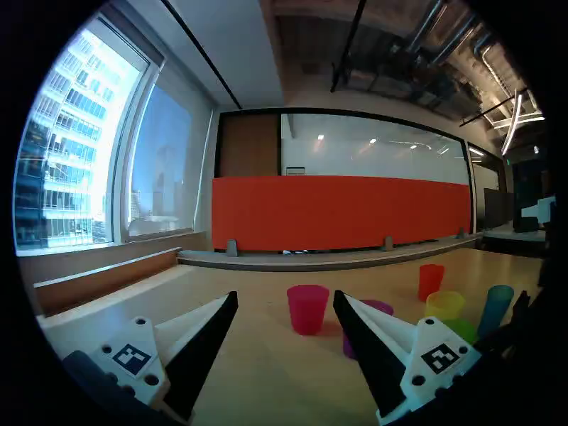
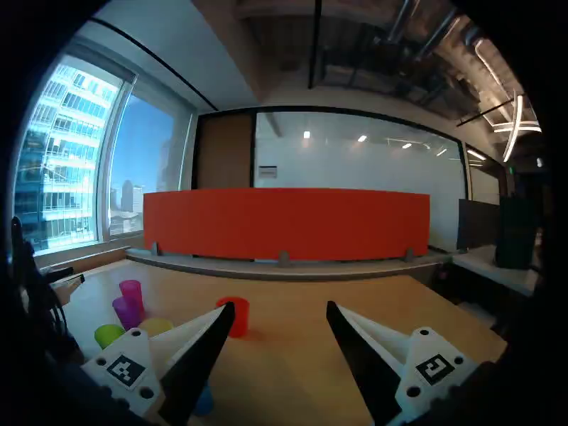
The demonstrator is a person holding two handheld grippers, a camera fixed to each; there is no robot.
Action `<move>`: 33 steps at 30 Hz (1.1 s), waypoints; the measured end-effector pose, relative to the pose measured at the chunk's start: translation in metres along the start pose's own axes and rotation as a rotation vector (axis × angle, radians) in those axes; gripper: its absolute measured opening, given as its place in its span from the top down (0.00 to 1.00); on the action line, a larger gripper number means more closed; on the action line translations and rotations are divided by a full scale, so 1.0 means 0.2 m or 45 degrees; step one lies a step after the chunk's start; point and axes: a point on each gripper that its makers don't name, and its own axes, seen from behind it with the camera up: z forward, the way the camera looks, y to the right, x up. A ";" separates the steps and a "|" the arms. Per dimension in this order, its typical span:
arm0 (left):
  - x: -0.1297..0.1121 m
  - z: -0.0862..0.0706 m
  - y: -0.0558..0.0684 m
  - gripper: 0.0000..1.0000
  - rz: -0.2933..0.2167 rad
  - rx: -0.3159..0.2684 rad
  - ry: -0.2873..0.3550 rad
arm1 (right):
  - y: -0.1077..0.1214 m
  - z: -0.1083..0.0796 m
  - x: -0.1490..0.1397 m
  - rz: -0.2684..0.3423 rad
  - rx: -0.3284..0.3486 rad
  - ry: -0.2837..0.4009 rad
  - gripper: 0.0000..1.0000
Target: Pour water
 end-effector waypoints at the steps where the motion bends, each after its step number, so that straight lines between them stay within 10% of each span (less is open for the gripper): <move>1: 0.00 0.00 0.00 0.00 0.001 0.001 -0.003 | 0.00 0.00 0.00 0.001 0.000 0.000 0.00; 33: -0.05 0.02 0.01 0.00 0.009 -0.004 -0.054 | 0.14 -0.06 0.05 0.001 -0.024 0.134 0.00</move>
